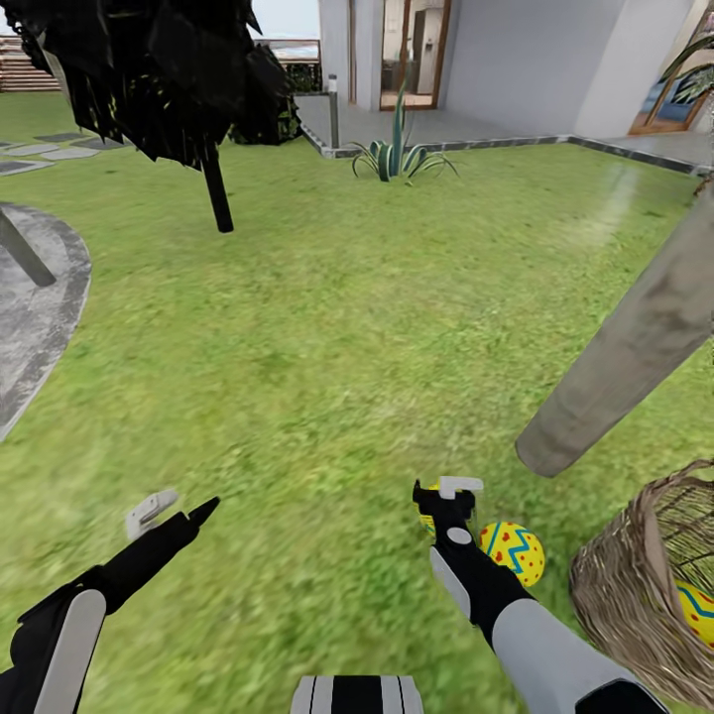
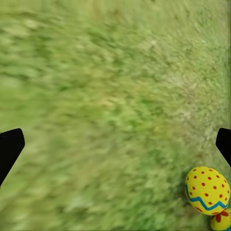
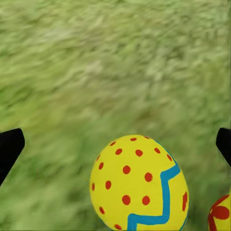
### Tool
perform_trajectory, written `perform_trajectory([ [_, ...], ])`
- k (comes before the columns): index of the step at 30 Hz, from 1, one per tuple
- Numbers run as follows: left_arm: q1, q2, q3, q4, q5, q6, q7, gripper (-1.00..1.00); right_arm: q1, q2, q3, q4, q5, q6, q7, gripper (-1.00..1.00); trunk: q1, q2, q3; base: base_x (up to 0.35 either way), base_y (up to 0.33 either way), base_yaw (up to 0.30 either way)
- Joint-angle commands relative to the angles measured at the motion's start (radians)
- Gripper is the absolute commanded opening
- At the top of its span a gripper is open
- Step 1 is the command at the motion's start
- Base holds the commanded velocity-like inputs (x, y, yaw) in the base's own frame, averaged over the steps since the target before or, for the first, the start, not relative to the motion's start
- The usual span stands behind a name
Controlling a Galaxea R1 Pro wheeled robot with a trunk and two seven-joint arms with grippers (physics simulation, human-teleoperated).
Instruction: Take the three Easter eggs out of the wicker basket on the lawn in the garden, then place them on the lawn next to a single tree (choose any tree) so that all three eggs are next to the same tree and none are left in the basket.
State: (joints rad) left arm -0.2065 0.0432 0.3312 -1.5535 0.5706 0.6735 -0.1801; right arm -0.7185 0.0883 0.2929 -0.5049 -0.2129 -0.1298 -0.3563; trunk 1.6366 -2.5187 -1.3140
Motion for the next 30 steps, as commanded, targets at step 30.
perform_trajectory([
  [30, -0.001, -0.003, 0.022, 0.006, 0.0, 0.04, -0.001, 1.0, 0.32, -0.007, -0.012, -0.888, -0.005, 0.484, -0.193, 1.0, -0.014, 0.007, 0.122, -0.126, 0.0, -0.06],
])
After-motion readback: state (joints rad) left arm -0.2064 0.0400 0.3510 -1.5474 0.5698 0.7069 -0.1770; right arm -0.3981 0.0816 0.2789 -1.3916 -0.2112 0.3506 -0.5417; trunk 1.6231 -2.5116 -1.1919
